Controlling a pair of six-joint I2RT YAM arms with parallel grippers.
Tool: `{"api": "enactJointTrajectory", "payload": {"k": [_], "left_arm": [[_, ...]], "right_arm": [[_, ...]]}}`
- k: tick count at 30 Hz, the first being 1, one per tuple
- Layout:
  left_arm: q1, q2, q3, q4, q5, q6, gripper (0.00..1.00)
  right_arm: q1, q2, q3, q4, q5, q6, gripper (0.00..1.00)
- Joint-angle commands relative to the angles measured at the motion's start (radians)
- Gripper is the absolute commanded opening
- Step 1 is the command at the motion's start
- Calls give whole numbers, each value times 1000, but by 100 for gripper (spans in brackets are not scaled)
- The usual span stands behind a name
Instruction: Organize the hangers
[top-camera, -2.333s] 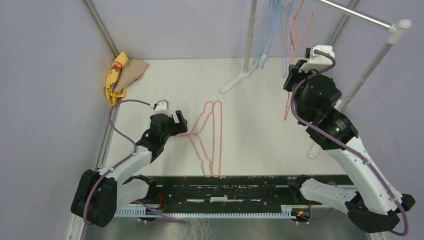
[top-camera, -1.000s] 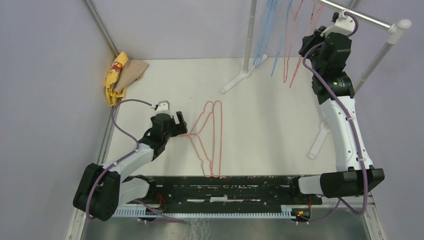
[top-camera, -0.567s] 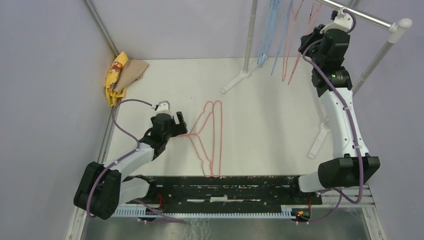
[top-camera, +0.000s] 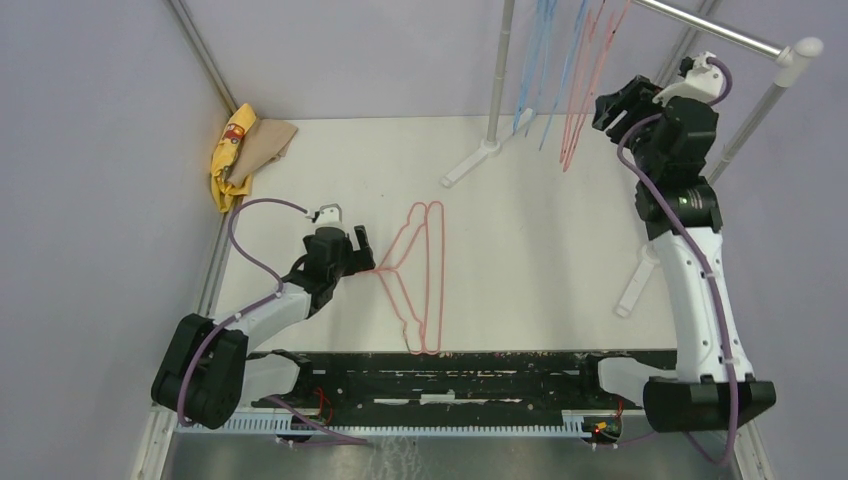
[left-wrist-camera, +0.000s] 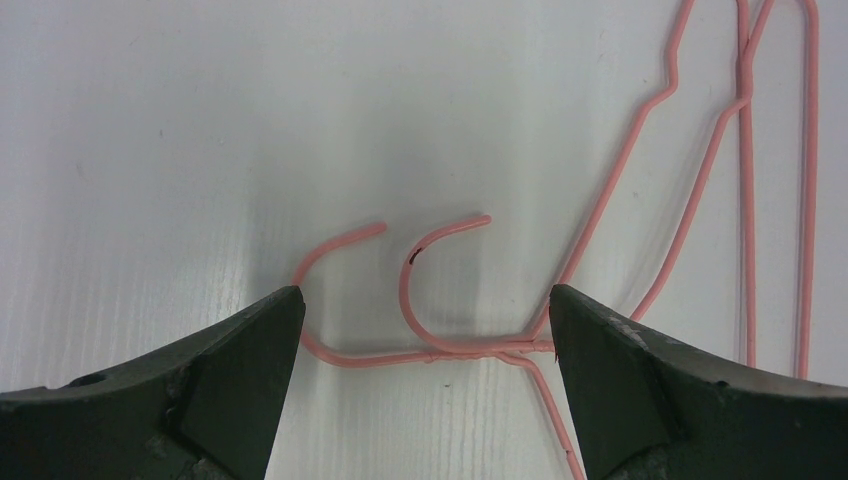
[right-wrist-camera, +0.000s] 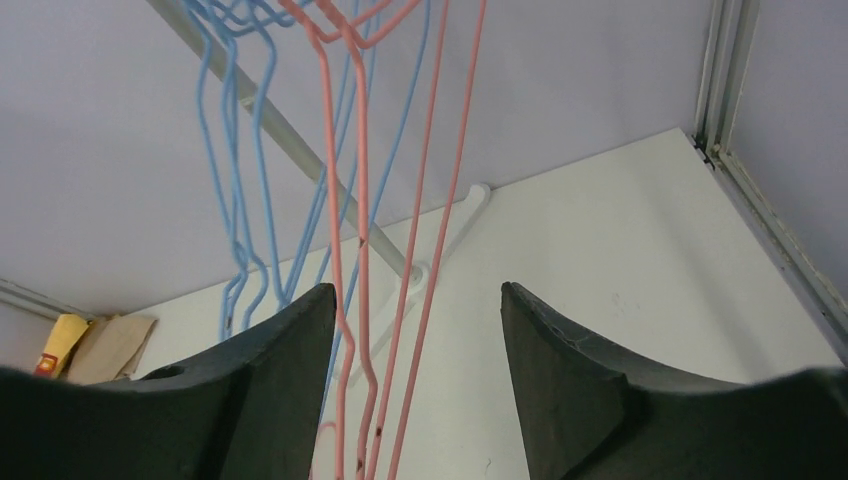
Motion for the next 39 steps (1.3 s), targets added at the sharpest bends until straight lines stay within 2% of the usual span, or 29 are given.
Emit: {"api": "enactJointTrajectory", "payload": {"k": [1,4,6,12,20,26,39], "left_arm": [[1,8,38,46,-10,2,99],[1,16,41,50,-14,-3,99],[2,20,47,48,-21,-10,99],[16,17,97,28,-14,-40,99],[92,34,132,-26,-32,-65,99],[169,35,124,-59,-21,-95,99],[197,-4,90,-40,-4,-108,99]], "right_arm": [[5,-171,-42,23,-30,8,70],[40,-197,-36,-20,-84,-18,70],[107,-181,-22,-54,-91,-51,68],[501,-34,23,-130,24,-185,65],[788,144,-74,-97,113,-203,64],[876,352,-165,-52,44,-142,58],[985,691,-67,-25,-3,-114,51]]}}
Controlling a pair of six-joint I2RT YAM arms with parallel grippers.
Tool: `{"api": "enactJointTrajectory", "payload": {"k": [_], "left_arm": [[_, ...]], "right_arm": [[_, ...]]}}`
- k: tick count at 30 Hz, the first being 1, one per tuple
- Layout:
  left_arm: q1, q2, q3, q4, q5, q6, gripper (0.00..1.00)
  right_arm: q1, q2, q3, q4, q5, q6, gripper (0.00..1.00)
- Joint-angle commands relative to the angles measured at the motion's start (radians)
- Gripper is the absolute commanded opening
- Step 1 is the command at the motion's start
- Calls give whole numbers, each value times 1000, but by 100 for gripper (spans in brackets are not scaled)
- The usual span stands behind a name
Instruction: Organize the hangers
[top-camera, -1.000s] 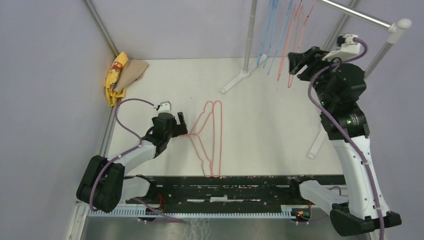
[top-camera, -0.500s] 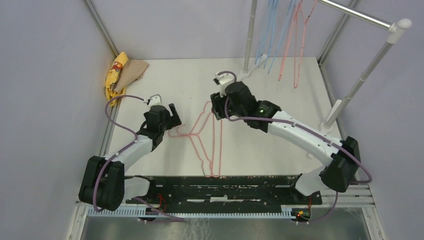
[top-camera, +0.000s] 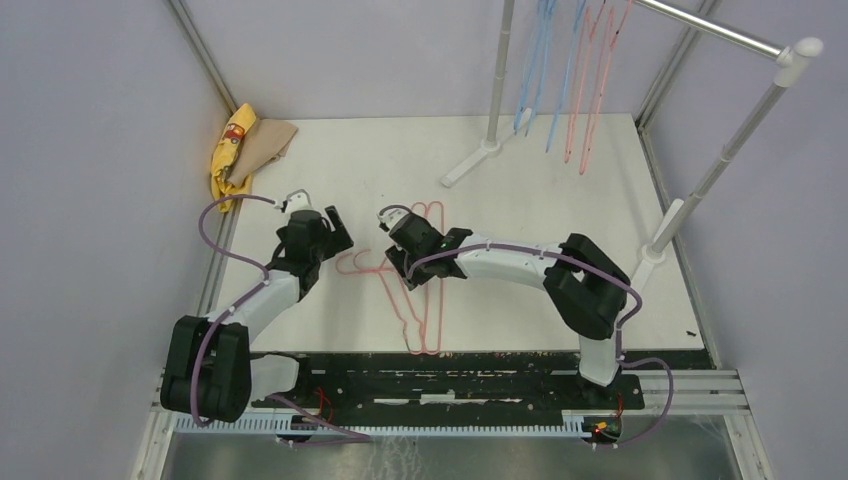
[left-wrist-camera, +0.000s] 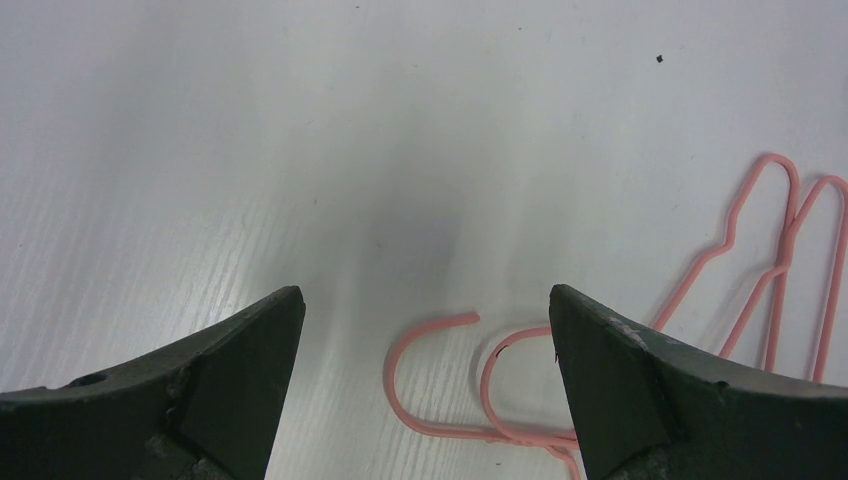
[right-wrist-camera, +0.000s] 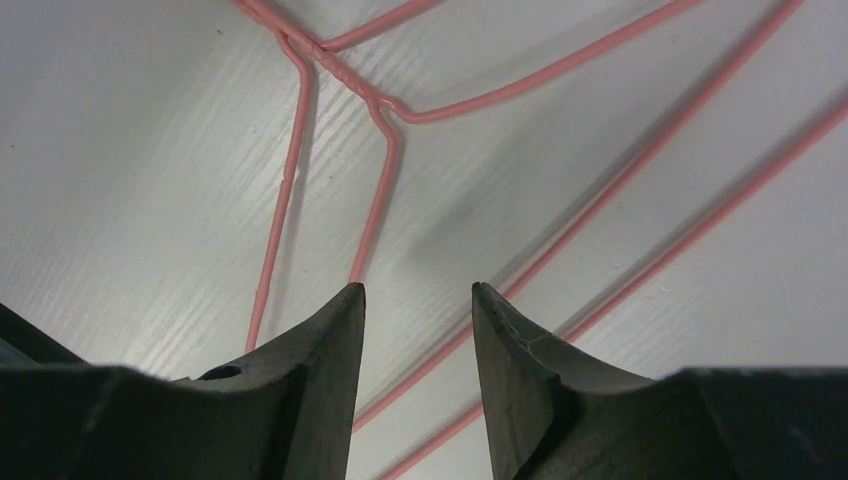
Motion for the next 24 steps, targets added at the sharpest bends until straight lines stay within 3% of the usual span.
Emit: {"api": "enactJointTrajectory", "payload": {"k": [1,9,21,24], "left_arm": [[3,-36,-11,32,1,-53,99],[5,-66,-31,42,-17,-55,99],[8,-132,-69,46,-46,-65,99],[9,-139,-74,48,-50,-65,99]], "right_arm": [[28,59,79,48,-1,16,51],[38,127,97,67,-8,26,50],[64,183,80,54,83,54,41],[64,175,45,69,113,71,34]]}}
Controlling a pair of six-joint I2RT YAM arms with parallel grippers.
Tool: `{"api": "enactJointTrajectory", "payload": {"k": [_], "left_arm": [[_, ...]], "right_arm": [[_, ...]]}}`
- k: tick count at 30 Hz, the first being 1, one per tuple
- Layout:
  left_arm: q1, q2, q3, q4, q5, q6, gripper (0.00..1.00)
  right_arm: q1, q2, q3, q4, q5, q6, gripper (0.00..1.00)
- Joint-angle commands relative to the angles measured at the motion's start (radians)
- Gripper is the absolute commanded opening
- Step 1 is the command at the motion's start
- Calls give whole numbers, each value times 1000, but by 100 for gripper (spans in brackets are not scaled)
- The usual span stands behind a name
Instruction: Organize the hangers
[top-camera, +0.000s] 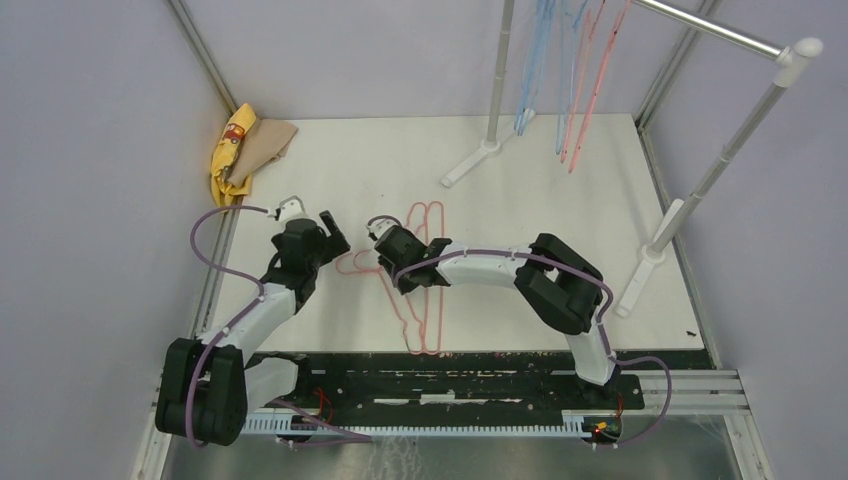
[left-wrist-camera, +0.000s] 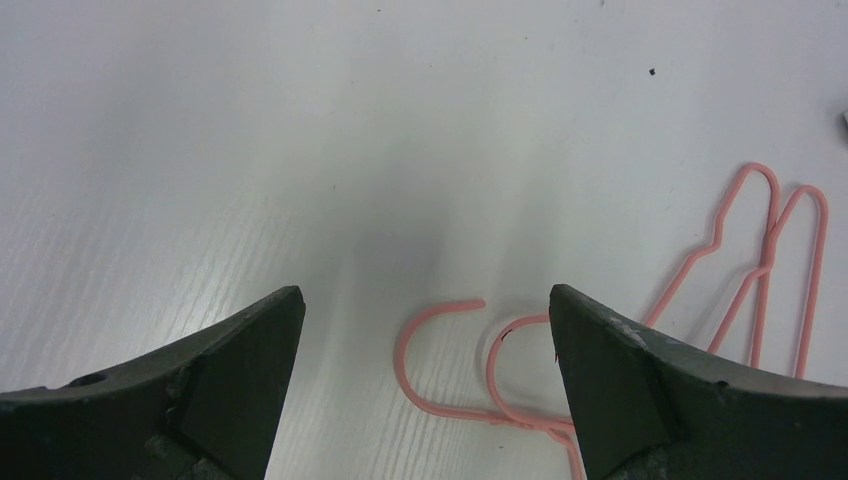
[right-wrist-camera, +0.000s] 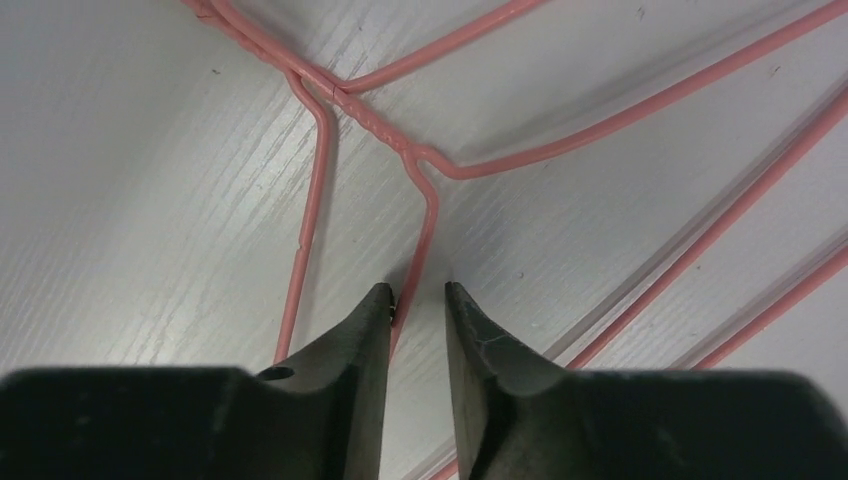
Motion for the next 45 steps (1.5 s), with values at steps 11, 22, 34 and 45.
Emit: {"api": "enactJointTrajectory", "payload": {"k": [11,22,34,45], "left_arm": [[9,-67,-36,48,-51,-46,99],[9,-110,-61,64,-47,-68,99],[9,-47,-60,92,-19,-73,99],[8,-98,-63,64,-27,-68,99]], "right_arm": [[-34,-74,-139,133,153,93,1],[-166,-527,-267,157,180,79,1],[-209,-813,-256,16,-125,88,1],[-267,-978,-55,-65,-95,25,1]]}}
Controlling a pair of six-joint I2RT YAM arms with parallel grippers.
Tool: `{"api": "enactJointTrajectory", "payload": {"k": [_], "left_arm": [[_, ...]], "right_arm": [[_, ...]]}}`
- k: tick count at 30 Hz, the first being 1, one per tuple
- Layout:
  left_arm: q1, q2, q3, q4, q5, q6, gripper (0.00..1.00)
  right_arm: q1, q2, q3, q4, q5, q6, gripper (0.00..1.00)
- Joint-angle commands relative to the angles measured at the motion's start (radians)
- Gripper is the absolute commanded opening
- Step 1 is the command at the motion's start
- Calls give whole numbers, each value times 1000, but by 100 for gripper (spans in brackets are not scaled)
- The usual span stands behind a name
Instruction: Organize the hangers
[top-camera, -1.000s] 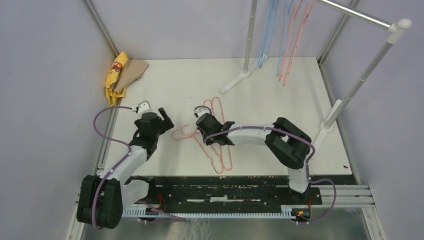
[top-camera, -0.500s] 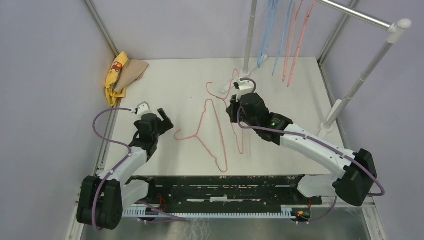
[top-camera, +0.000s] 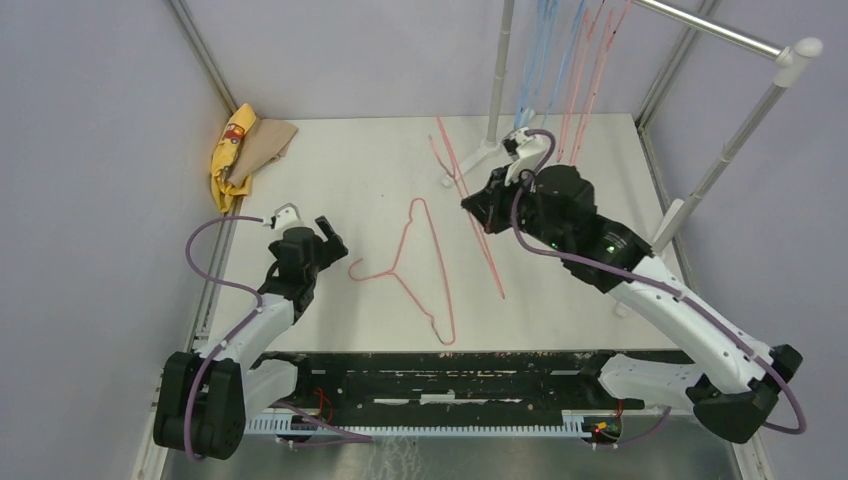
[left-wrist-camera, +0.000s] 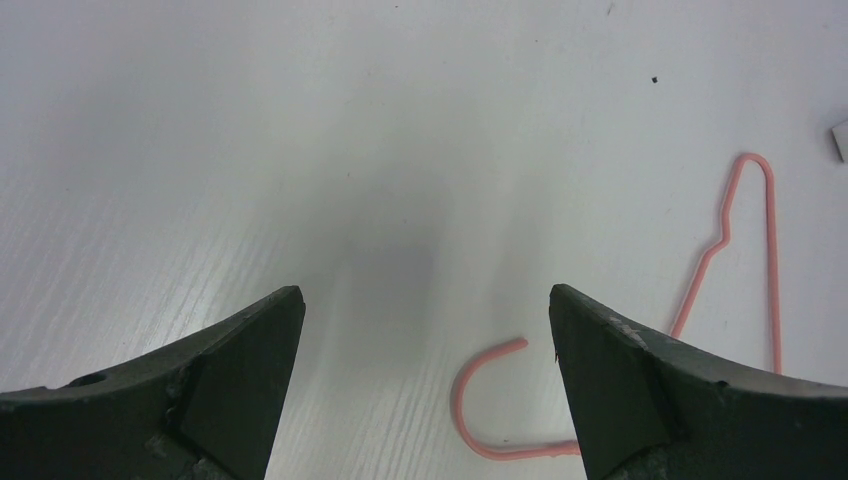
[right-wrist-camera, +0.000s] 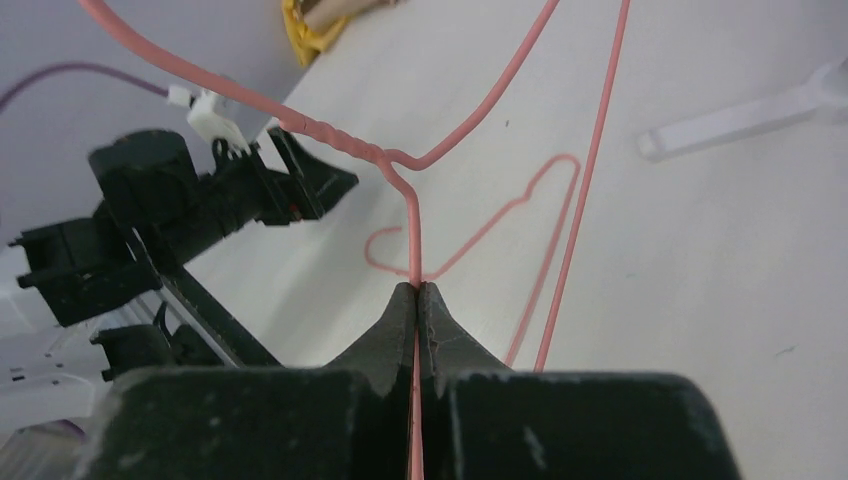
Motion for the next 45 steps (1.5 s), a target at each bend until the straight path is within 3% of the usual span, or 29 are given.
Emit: {"api": "enactJointTrajectory", "payload": {"k": [1,10,26,32,45], "left_arm": [[5,-38,7,27,-2,-32,99],[5,-49,3,28,11,-36,99],[5,-17,-7,60,50,-46,99],[5,-18,-7,62,53,-45,99],[4,-27,-13,60,46,-32,99]], "right_arm": [[-28,-90,139,-6,55,-57,1],[-52,-206,241,-89,266,-138,1],[-52,-446,205,-218,533,-180,1],[-52,-438,202,-241,616,-195,1],[-53,-329,219,-192,617,-171,1]]}}
